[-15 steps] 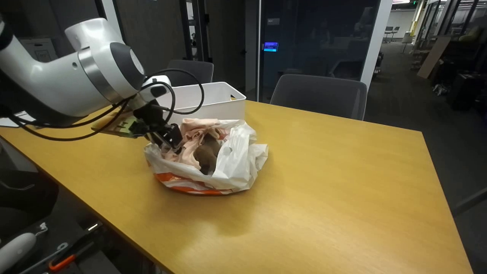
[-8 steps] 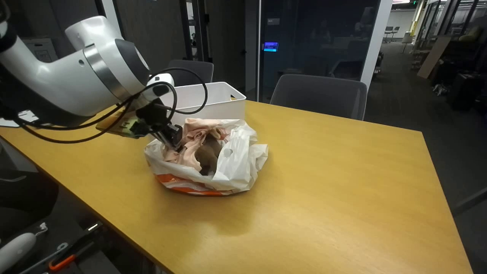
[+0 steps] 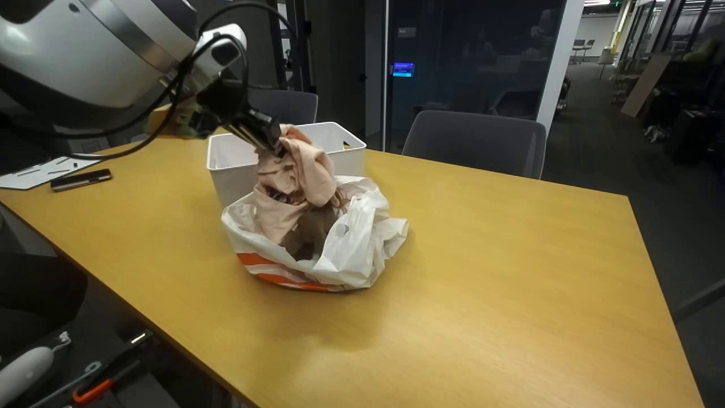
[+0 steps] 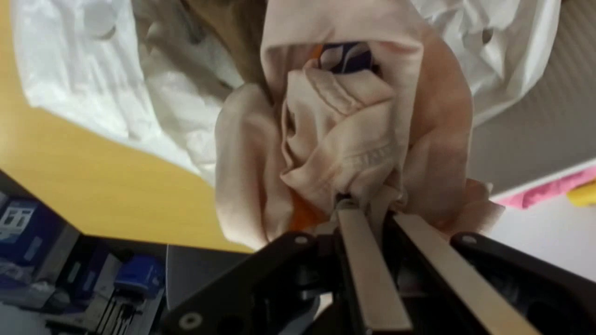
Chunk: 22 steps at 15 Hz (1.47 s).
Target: Put the peach shirt, the moose toy and the white towel in the basket
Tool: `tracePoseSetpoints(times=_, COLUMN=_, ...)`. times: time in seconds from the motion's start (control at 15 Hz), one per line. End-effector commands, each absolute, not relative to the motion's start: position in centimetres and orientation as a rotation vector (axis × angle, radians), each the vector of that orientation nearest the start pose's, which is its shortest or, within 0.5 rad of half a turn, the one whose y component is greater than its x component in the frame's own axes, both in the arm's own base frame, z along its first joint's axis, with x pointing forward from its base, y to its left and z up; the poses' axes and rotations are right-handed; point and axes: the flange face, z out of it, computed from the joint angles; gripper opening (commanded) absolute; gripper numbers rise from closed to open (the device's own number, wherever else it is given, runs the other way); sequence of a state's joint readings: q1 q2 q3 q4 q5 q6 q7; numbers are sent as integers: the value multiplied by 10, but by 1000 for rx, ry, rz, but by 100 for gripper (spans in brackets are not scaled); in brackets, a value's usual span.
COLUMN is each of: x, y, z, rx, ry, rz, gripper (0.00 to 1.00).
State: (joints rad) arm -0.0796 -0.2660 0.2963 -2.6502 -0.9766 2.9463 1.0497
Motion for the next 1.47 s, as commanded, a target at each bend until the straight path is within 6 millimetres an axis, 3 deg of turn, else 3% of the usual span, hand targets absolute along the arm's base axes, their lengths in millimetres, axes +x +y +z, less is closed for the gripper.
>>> tracePoseSetpoints(times=0.0, x=401, y=158, z=435, rx=-3047, ry=-214, rz=-1362, gripper=3)
tracePoseSetpoints(times=0.07, x=393, y=180, z=451, rx=-3028, ry=-241, rz=-1431, gripper=3)
tracePoseSetpoints(times=0.33, x=385, y=238, z=509, rx=-2926, ry=-408, rz=-1685, gripper=3)
tracePoseSetpoints(times=0.53, x=380, y=284, z=530, rx=-2773, ry=-557, rz=-1848, gripper=3)
tracePoseSetpoints(times=0.67, x=383, y=303, z=518, rx=-2725, ry=-610, rz=-1856, gripper=3)
tracePoseSetpoints(times=1.13, x=399, y=319, z=420, rx=-2729, ry=-747, rz=-1650, gripper=3)
tracePoseSetpoints(times=1.2, x=403, y=319, z=408, rx=-2737, ry=-765, rz=-1617, gripper=26)
tracePoseSetpoints(times=1.27, x=406, y=318, z=398, rx=-2744, ry=-785, rz=-1598, gripper=36)
tracePoseSetpoints(times=1.4, x=413, y=315, z=384, rx=-2756, ry=-818, rz=-1556, gripper=49)
